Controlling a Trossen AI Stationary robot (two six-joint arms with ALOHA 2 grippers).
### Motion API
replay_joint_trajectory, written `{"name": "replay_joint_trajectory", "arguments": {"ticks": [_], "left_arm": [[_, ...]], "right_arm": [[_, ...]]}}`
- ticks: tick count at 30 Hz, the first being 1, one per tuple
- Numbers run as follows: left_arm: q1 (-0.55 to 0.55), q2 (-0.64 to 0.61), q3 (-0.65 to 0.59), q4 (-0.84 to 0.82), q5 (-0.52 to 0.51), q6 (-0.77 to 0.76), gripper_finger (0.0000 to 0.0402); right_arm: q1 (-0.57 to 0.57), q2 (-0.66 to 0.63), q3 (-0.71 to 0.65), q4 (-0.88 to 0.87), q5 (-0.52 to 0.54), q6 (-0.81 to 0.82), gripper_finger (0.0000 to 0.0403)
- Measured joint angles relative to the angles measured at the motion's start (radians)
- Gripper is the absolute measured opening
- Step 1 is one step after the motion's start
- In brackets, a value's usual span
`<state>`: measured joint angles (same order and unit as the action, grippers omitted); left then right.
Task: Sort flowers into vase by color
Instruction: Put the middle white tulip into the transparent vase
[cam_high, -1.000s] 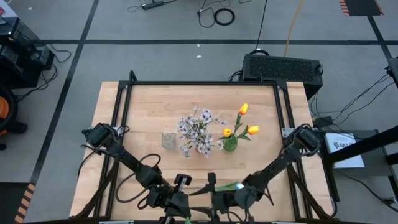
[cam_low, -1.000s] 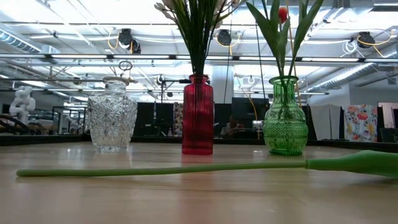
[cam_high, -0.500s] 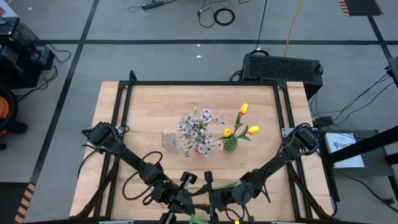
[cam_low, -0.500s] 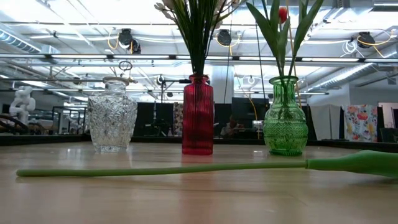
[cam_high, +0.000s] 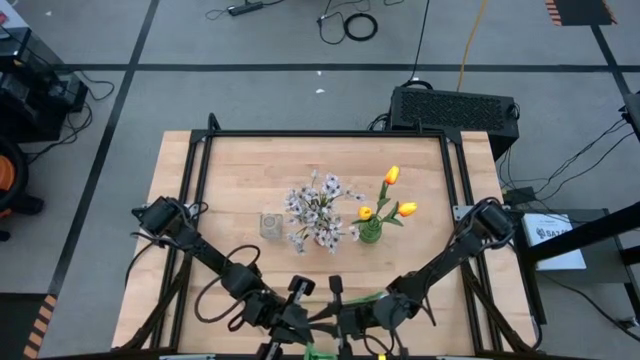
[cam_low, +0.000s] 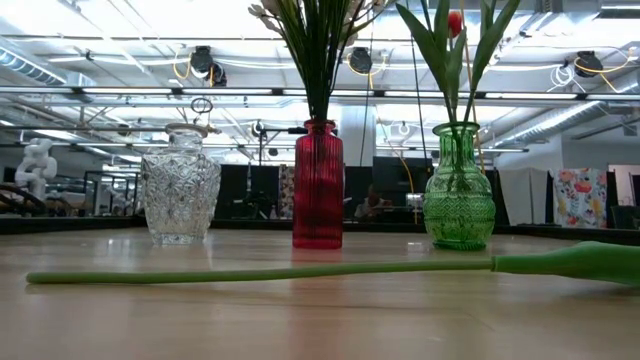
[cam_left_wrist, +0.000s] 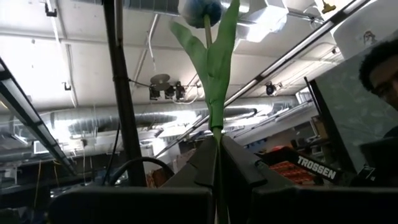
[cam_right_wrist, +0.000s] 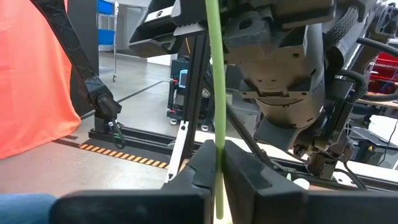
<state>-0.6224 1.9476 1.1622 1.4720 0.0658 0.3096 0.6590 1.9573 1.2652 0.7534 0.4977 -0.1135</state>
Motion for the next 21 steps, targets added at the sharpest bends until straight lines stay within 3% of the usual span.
{"name": "replay_joint_trajectory", "arguments": {"ticks": [5, 8, 16, 21], "left_arm": [[-0.010, -0.001, 0.000, 0.025, -0.005, -0.005, 0.0022], [-0.033, -0.001, 0.000, 0.021, -0.039, 0.038, 0.0056], [-0.104, -0.001, 0.000, 0.055, -0.368, 0.199, 0.0185], [-0.144, -0.015, 0.000, 0.099, -0.594, 0.259, 0.0221]], "right_arm": [[0.010, -0.023, 0.000, -0.035, 0.001, 0.008, 0.0004], [0.011, -0.039, 0.000, -0.065, 0.001, 0.036, 0.0002], [0.013, -0.089, 0.000, -0.153, 0.027, 0.110, 0.0001], [0.013, -0.145, 0.000, -0.313, 0.029, 0.235, 0.0001]]}}
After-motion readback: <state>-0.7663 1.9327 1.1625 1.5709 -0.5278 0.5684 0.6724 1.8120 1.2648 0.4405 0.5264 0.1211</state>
